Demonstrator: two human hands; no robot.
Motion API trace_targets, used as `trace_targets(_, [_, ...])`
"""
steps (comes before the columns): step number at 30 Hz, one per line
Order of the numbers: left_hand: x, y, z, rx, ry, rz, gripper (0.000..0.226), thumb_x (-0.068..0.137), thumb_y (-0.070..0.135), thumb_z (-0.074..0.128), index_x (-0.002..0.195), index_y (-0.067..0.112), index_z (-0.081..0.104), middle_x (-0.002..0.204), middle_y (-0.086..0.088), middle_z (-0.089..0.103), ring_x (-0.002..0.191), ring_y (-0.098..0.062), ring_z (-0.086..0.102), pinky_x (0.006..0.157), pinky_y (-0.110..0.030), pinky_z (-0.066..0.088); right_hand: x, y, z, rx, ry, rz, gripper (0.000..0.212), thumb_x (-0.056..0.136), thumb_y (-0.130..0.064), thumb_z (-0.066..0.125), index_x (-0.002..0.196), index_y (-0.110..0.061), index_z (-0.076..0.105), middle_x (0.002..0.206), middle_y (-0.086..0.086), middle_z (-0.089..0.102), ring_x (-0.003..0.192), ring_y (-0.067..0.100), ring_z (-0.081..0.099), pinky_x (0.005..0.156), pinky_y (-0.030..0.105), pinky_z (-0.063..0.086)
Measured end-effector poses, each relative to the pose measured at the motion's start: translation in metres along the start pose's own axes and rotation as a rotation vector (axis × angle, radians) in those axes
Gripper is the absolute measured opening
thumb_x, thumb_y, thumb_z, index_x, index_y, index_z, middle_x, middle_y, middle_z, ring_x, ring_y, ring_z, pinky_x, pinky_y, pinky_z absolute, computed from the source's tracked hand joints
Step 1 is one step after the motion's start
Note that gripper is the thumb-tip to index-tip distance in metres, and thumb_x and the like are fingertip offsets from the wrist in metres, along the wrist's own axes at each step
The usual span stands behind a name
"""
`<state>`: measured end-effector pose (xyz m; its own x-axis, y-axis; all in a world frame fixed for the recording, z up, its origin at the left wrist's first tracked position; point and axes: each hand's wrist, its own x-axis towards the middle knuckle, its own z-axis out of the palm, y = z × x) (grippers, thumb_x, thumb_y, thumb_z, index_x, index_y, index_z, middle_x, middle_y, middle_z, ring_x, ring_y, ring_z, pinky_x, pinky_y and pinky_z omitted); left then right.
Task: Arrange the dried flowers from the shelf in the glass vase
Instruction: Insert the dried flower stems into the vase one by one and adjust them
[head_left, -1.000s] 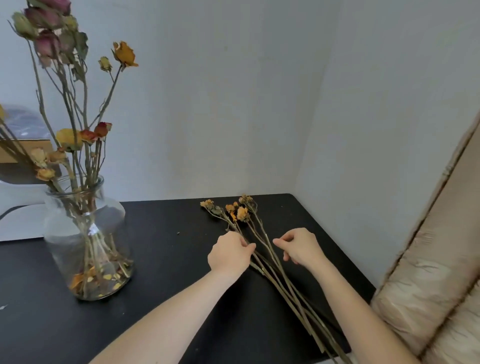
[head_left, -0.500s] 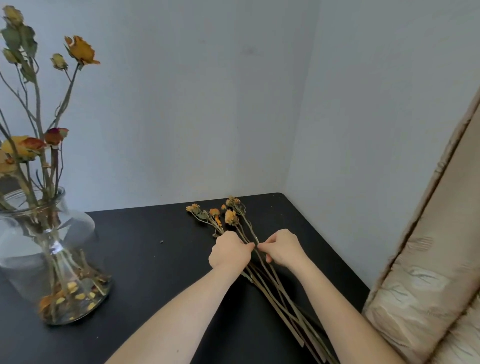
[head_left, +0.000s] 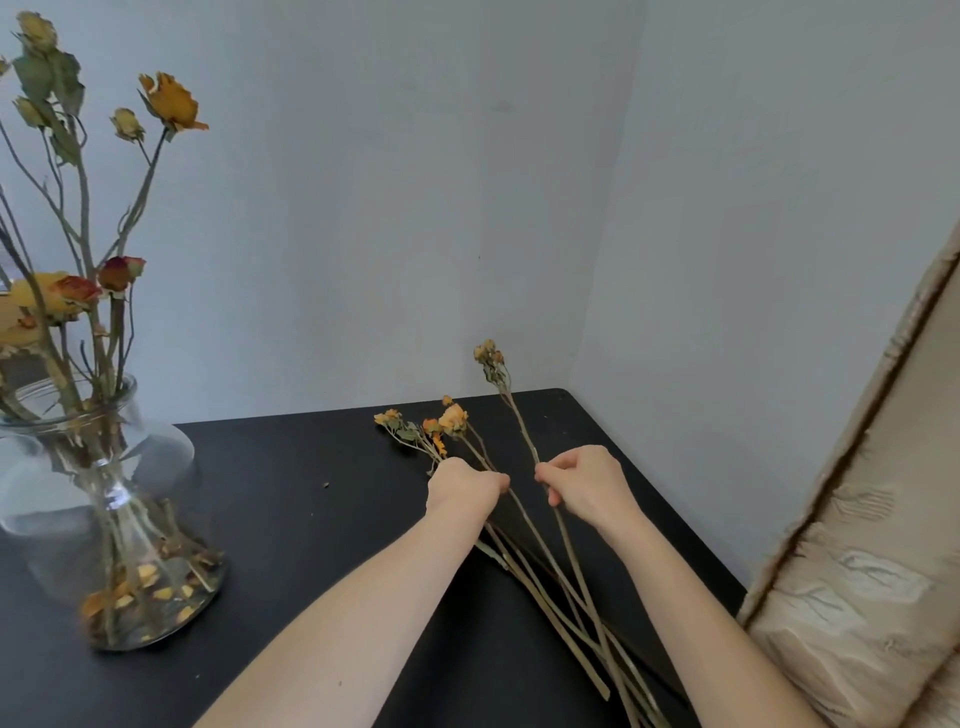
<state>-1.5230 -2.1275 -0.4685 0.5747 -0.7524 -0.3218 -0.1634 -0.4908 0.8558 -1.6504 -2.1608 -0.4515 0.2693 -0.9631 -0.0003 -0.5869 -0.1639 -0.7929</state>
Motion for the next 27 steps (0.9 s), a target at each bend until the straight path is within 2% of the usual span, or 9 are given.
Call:
trace_targets(3, [0.000,0.005,-0.010,-0.050,0.016,0.011,0.035,0.079,0.024,0.071,0.106,0.003,0.062,0.106,-0.012,0.062,0.083,-0.020,0.053,0.073,-0.030,0.045,0.001,0.000,-0.006,0.056,0.022,0.036,0.017,0.086,-0.020,0.062,0.071,-0.017,0.070,0.049,-0.005,0.059,0.051,0.003,0.054,0.072,0.027,0.046])
trace_targets(6, [-0.001,0.011,-0.019,-0.083,0.034,0.048,0.035,0.082,0.024,0.069,0.108,0.002,0.064,0.110,-0.012,0.062,0.086,-0.020,0.052,0.074,-0.029,0.043,-0.001,-0.002,-0.010,0.094,0.015,0.064,0.018,0.086,-0.019,0.062,0.071,-0.014,0.070,0.046,-0.006,0.056,0.043,0.002,0.048,0.057,0.021,0.041])
trace_targets(11, [-0.001,0.012,-0.024,-0.062,0.044,0.134,0.026,0.085,0.026,0.064,0.100,0.005,0.070,0.100,-0.007,0.063,0.080,-0.015,0.050,0.073,-0.027,0.041,-0.005,-0.006,-0.012,0.163,-0.011,0.084,0.018,0.088,-0.020,0.060,0.075,-0.011,0.070,0.050,-0.004,0.053,0.038,0.002,0.042,0.044,0.016,0.034])
trace_targets(14, [-0.003,0.009,-0.023,-0.001,0.056,0.215,0.022,0.088,0.029,0.061,0.087,0.009,0.071,0.080,0.002,0.059,0.067,-0.007,0.050,0.069,-0.027,0.041,-0.007,-0.008,-0.015,0.296,-0.026,0.099,0.020,0.089,-0.019,0.058,0.075,-0.010,0.069,0.044,-0.006,0.050,0.031,0.002,0.035,0.036,0.013,0.030])
trace_targets(17, [-0.004,0.006,-0.022,0.067,0.051,0.273,0.023,0.089,0.029,0.058,0.078,0.012,0.069,0.069,0.006,0.056,0.062,-0.004,0.050,0.062,-0.024,0.041,-0.007,-0.011,-0.018,0.378,-0.022,0.108,0.020,0.090,-0.020,0.057,0.079,-0.008,0.070,0.042,-0.006,0.048,0.030,0.002,0.033,0.036,0.013,0.030])
trace_targets(20, [-0.007,0.006,-0.021,0.108,0.029,0.293,0.024,0.091,0.029,0.056,0.082,0.012,0.070,0.070,0.002,0.060,0.063,-0.008,0.054,0.056,-0.020,0.040,-0.007,-0.011,-0.019,0.395,-0.007,0.111,0.020,0.090,-0.021,0.057,0.081,-0.009,0.070,0.045,-0.005,0.048,0.031,0.002,0.033,0.038,0.014,0.031])
trace_targets(23, [-0.008,0.008,-0.024,0.099,0.027,0.291,0.022,0.092,0.027,0.054,0.082,0.013,0.068,0.068,0.002,0.058,0.062,-0.009,0.053,0.058,-0.022,0.042,-0.007,-0.012,-0.019,0.404,0.003,0.113,0.020,0.090,-0.020,0.057,0.080,-0.008,0.070,0.045,-0.004,0.048,0.031,0.002,0.033,0.038,0.013,0.031])
trace_targets(27, [-0.006,0.013,-0.034,0.044,0.055,0.266,0.026,0.093,0.025,0.051,0.073,0.014,0.063,0.069,0.002,0.054,0.064,-0.010,0.050,0.066,-0.027,0.041,-0.007,-0.015,-0.020,0.437,0.002,0.130,0.021,0.090,-0.020,0.057,0.074,-0.011,0.067,0.037,-0.007,0.045,0.028,0.002,0.033,0.035,0.013,0.030])
